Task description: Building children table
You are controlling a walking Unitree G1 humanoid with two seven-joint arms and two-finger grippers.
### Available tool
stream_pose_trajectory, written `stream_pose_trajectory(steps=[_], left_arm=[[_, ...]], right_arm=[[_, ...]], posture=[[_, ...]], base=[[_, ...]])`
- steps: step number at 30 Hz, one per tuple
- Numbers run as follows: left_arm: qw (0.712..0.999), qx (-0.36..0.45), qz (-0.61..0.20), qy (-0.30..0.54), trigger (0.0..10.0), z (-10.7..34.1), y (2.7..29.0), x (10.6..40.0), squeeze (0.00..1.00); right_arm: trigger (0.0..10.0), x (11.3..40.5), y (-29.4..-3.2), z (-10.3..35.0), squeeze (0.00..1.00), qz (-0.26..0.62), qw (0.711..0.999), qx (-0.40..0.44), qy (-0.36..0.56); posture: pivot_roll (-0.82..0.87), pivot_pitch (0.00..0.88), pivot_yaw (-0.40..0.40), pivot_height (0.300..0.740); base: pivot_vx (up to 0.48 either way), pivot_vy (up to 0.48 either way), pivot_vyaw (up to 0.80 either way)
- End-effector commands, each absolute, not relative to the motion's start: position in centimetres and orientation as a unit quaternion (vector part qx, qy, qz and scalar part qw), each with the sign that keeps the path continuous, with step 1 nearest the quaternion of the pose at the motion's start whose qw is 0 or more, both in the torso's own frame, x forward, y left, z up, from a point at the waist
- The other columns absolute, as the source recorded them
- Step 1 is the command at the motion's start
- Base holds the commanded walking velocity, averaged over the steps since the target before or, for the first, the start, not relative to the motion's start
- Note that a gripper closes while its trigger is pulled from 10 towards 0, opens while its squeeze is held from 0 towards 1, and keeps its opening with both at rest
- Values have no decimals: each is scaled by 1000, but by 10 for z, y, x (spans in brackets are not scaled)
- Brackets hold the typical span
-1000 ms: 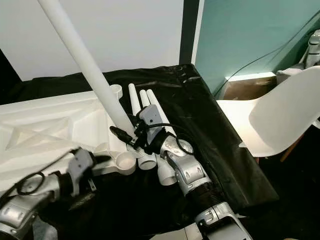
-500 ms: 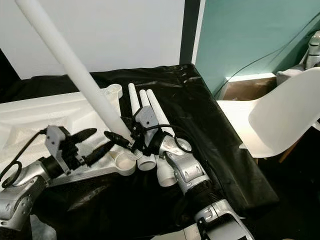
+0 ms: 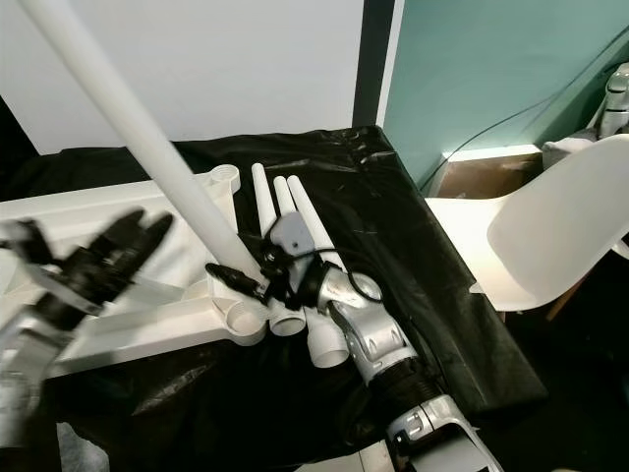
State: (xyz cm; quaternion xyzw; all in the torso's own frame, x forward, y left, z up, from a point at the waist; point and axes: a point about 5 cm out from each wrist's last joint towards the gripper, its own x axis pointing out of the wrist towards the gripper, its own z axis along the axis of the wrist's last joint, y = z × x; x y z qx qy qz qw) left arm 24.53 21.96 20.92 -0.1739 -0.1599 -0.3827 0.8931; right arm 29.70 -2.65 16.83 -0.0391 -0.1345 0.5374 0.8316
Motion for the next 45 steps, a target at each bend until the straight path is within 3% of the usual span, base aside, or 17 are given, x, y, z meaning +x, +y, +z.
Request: stream_pose_trajectory(steps=[1,2,3,15,18,26,33,34,35,36,37,45], left_arm=[[870,-173,-433,-159,10000,207,215,239,839],[870,-162,-440,-152,10000,205,215,236,463],[869,-156,-447,-143,10000,202,215,232,12],[846,-157,-464,-212,10000,234,205,224,4],[835,-141,-481,-227,10000,250,193,228,8],[864,-132,-443,-198,10000,248,181,254,0],[860,-137,-439,-220,10000,256,176,258,0],[863,-139,-429,-227,9137,258,177,261,0],[863,-139,-429,-227,9137,258,177,261,0],[866,-144,-417,-236,1804,260,179,263,0],[864,-149,-412,-247,0,263,180,264,0],[859,-159,-406,-268,0,268,182,262,0]], right_arm=[[10000,298,-26,163,0,539,833,-43,-119],[10000,299,-26,163,0,538,833,-42,-119],[10000,300,-27,163,0,536,835,-42,-118],[10000,305,-25,165,0,531,838,-50,-116],[10000,304,-21,166,0,541,830,-61,-118],[10000,302,-18,166,0,547,824,-82,-127],[10000,300,-20,162,0,546,823,-95,-124],[10000,299,-20,162,0,546,823,-95,-124],[10000,299,-20,162,0,546,823,-95,-124],[10000,299,-19,162,0,546,823,-95,-125],[10000,299,-19,162,0,543,825,-97,-125],[10000,302,-19,162,0,526,834,-108,-129]], posture=[[67,0,-9,740],[72,0,-11,740],[73,0,-12,740],[77,0,-21,740],[77,0,-22,740],[63,0,-10,740],[55,0,0,740],[55,0,1,740],[55,0,1,740],[56,0,1,740],[57,0,1,740],[60,0,-1,740]], base=[[0,0,0],[0,0,0],[0,0,0],[0,0,0],[0,0,0],[0,0,0],[0,0,0],[0,0,0],[0,0,0],[0,0,0],[0,0,0],[0,0,0]])
